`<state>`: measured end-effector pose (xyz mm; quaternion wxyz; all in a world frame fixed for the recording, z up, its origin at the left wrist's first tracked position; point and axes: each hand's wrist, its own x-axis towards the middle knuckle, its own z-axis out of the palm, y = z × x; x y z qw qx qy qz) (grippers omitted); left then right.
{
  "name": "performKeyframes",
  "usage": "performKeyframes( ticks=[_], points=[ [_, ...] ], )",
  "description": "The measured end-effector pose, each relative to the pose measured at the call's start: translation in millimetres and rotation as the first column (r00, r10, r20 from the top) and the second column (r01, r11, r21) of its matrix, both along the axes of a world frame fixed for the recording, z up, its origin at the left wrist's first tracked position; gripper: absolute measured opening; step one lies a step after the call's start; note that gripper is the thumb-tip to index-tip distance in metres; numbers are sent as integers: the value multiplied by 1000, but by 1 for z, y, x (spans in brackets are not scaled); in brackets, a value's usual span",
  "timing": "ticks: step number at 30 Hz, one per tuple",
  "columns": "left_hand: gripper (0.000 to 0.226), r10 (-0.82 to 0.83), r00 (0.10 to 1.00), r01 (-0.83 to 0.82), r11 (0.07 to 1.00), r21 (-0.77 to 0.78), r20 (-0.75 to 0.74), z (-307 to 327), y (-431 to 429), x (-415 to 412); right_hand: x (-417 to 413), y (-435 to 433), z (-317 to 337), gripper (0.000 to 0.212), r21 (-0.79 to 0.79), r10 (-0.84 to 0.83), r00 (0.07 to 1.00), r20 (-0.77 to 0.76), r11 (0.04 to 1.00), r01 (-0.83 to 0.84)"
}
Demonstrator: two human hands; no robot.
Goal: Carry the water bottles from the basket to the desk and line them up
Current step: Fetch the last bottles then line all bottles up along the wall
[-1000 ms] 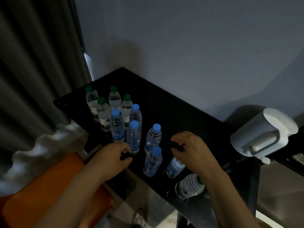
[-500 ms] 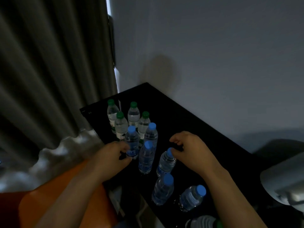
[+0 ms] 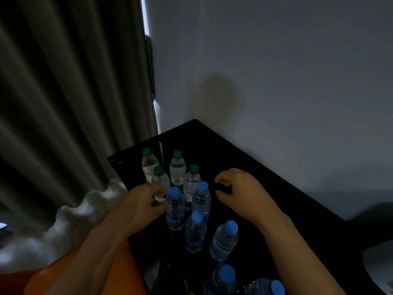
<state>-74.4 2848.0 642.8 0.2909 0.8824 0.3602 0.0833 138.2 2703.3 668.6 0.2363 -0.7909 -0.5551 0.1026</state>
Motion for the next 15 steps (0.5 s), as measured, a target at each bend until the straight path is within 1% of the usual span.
performKeyframes(
  ticks=[3, 5, 9, 15],
  points=[
    [34, -22, 999, 23, 1000, 18, -25, -3, 22, 9, 6, 20, -3, 34, -8, 2, 1000, -12, 1000, -2],
    [39, -38, 999, 38, 999, 10, -16, -3, 40, 16, 10, 36, -5, 34, -18, -2, 1000, -25, 1000, 2],
    [36, -94, 996, 94, 995, 23, -10, -6, 83, 32, 17, 74, -11, 33, -54, -12, 1000, -26, 998, 11],
    [38, -196, 981, 195, 980, -26, -7, -10, 159, 71, 30, 138, -18, 37, -118, -76, 997, -34, 990, 71]
  ],
)
